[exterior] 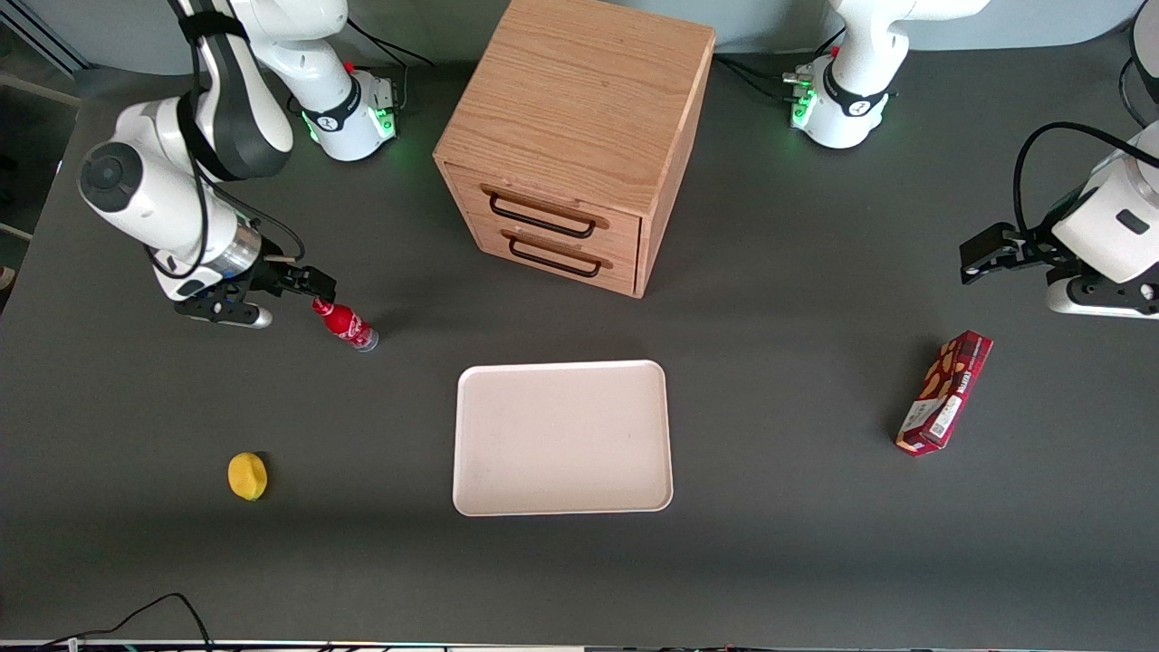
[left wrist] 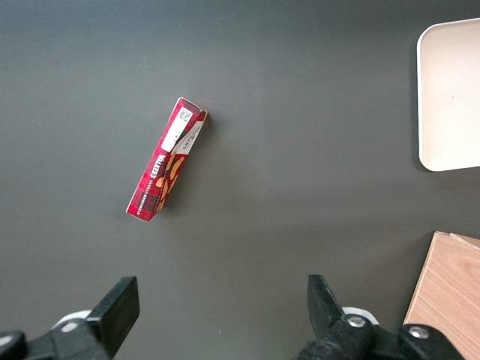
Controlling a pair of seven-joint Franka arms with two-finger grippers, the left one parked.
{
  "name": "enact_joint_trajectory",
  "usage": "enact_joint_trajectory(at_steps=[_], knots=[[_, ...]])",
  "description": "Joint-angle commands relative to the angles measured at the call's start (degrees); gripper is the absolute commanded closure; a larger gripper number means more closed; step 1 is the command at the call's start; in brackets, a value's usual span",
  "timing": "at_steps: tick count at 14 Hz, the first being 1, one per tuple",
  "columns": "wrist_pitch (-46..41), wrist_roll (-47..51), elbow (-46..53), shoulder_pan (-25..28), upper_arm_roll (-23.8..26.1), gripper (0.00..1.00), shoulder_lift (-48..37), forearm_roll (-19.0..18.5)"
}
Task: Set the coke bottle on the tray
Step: 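Close the right gripper around the bottle and lift it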
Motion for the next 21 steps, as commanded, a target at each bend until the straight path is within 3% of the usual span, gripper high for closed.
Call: enact_joint_trajectory(at_steps=[1, 2, 3, 4, 5, 6, 11, 14, 18, 21], knots=[[5.1, -0.3, -1.5, 0.2, -0.2, 0.0, 1.9, -0.4], [6.6, 0.2, -1.9, 0.3, -0.1, 0.01, 2.7, -0.4], [7.7, 0.8, -2.8, 0.3, -0.1, 0.08, 2.8, -0.5], [8.0, 0.8, -3.2, 0.7, 0.0, 0.37, 2.8, -0.5], [8.1, 0.8, -3.6, 0.8, 0.0, 0.8, 2.7, -0.6], [8.3, 0.8, -3.8, 0.7, 0.0, 1.0, 2.7, -0.5], [6.7, 0.4, -3.2, 0.9, 0.0, 1.0, 2.0, -2.0], [-2.0, 0.4, 1.9, 0.8, 0.0, 1.0, -1.0, -2.8], [-25.7, 1.0, 24.9, 0.9, 0.0, 1.0, 0.4, -3.0], [-40.8, 6.5, 49.3, 2.2, 0.3, 1.0, 11.2, -2.9]])
